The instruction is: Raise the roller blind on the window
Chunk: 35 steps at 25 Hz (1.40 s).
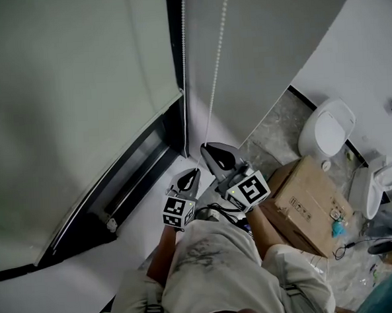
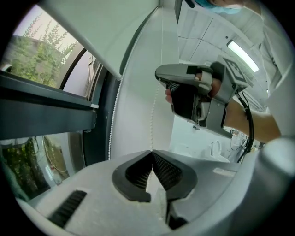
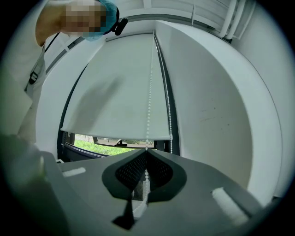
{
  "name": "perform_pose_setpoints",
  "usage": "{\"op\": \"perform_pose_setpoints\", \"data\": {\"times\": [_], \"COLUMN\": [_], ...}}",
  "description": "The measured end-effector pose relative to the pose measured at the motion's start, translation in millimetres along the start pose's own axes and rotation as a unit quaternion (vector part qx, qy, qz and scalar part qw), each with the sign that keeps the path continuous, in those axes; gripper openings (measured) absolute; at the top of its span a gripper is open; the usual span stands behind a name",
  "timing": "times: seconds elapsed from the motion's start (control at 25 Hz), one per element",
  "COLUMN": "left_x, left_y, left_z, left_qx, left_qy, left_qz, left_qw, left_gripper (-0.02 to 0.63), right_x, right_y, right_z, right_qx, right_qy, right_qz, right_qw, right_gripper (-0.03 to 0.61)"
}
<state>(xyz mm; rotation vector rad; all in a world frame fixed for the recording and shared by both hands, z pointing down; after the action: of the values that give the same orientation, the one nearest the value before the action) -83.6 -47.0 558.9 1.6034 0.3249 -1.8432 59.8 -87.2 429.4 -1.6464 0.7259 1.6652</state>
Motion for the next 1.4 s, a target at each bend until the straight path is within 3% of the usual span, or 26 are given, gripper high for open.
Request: {"op": "perform_pose_setpoints", "data": {"times": [0.24,0.52,0.84,1.0,1.16,1.4], "left_x": [65.2,137.0,229.0,249.3,256.0,259.0], "left_y": [-25.5,-29.9,-22.6,-16.8,-13.6,-16.5], "left_z": [-1.1,-11.5,-32.0,-34.7,-35.8,-33.3], "left_qx": [0.01,-0.015,-0.046,-0.045,-0.04,-0.053], "left_qy": [0.024,0.048,0.095,0.113,0.122,0.1], "left_qz": [-0.042,-0.076,-0.148,-0.159,-0.161,-0.161], "left_qw": [0.9988,0.9958,0.9834,0.9797,0.9786,0.9804], "left_gripper": [0.018,0.083,0.087,0.082,0.019,0.008], "right_x": [-0.4,-19.5,-14.8,-18.9,-19.3,-16.0], "right_y": [1.6,-0.3,-1.0,1.6,5.5,6.5], "right_z": [-5.4,2.3,-4.2,-3.5,-2.7,-3.9], "right_qx": [-0.005,0.0,-0.001,-0.002,0.002,0.0], "right_qy": [-0.009,-0.002,-0.011,-0.011,-0.014,-0.013], "right_qz": [0.005,0.041,0.043,0.049,0.041,0.032], "right_qw": [1.0,0.999,0.999,0.999,0.999,0.999], "right_gripper": [0.011,0.01,0.009,0.009,0.009,0.009]}}
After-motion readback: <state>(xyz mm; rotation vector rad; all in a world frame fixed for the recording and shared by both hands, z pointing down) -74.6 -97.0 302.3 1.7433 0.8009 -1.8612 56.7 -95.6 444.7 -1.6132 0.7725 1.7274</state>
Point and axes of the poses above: the fingertips, and each gripper's own axes: y forward along the fingers, z to its left, x out of its top, the point moved 10 cm from there along -y, backward along the fingers, and after that the axes turned 3 degrees about -y, right-handed, at the moved point
